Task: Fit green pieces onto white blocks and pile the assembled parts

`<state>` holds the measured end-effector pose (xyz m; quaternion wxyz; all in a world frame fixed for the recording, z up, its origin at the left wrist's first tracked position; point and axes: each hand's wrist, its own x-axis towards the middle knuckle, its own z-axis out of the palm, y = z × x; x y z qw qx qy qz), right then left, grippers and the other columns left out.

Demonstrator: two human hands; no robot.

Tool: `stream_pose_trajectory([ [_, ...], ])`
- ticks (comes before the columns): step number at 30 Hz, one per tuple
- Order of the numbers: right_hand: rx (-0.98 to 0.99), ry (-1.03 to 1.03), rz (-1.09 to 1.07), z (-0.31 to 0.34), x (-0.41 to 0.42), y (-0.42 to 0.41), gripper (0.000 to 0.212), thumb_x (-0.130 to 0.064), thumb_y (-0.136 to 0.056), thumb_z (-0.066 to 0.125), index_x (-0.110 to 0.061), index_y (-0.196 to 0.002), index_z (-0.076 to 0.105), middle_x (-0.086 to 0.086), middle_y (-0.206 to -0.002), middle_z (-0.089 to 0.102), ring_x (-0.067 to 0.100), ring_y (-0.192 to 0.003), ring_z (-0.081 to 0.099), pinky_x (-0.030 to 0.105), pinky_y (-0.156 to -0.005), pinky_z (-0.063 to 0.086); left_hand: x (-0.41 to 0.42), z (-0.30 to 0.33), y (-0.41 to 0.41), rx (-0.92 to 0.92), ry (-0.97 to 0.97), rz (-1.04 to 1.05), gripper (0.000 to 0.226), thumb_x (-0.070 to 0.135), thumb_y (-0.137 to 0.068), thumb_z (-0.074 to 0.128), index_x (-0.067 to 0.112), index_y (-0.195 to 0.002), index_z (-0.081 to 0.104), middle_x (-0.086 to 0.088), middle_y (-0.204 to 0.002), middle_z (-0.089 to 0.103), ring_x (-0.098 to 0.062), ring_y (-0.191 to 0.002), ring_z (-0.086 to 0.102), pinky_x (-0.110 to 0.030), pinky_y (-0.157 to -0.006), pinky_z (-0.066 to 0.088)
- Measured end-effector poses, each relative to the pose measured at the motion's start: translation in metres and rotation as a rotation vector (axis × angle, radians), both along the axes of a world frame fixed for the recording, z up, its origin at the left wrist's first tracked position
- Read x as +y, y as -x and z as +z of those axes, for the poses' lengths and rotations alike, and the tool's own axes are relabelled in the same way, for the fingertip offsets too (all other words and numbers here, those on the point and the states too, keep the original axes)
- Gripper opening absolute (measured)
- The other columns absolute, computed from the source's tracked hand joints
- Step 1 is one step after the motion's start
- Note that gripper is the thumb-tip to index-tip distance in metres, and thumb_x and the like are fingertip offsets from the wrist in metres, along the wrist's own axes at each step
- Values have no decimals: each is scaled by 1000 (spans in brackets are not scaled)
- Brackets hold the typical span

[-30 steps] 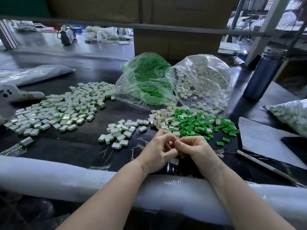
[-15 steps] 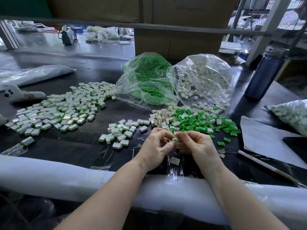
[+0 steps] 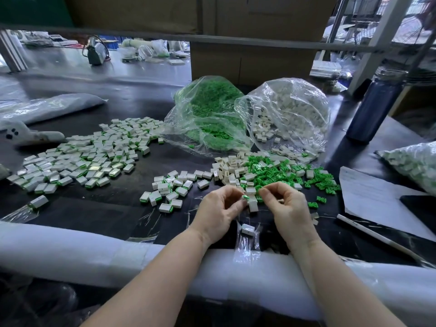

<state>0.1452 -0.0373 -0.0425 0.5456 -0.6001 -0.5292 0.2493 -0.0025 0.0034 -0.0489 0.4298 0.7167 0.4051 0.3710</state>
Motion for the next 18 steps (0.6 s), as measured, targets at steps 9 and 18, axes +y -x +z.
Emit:
stream_pose_trajectory([
  [9, 101, 67, -574, -9, 7, -24, 7, -12, -89, 61, -16, -83, 62, -4, -73, 58, 19, -76, 56, 30, -71, 41, 9, -1, 9, 11, -74, 563, 20, 4, -90, 56, 13, -104, 67, -2, -95, 60, -14, -78, 58, -17, -76, 46],
  [18, 4, 268, -553, -5, 4, -22, 18, -3, -82, 59, -21, -80, 63, 3, -86, 67, 24, -84, 59, 43, -88, 48, 11, -2, 8, 324, -30, 599, 36, 11, -90, 55, -3, -122, 53, -11, -133, 32, -26, -122, 38, -21, -104, 27],
])
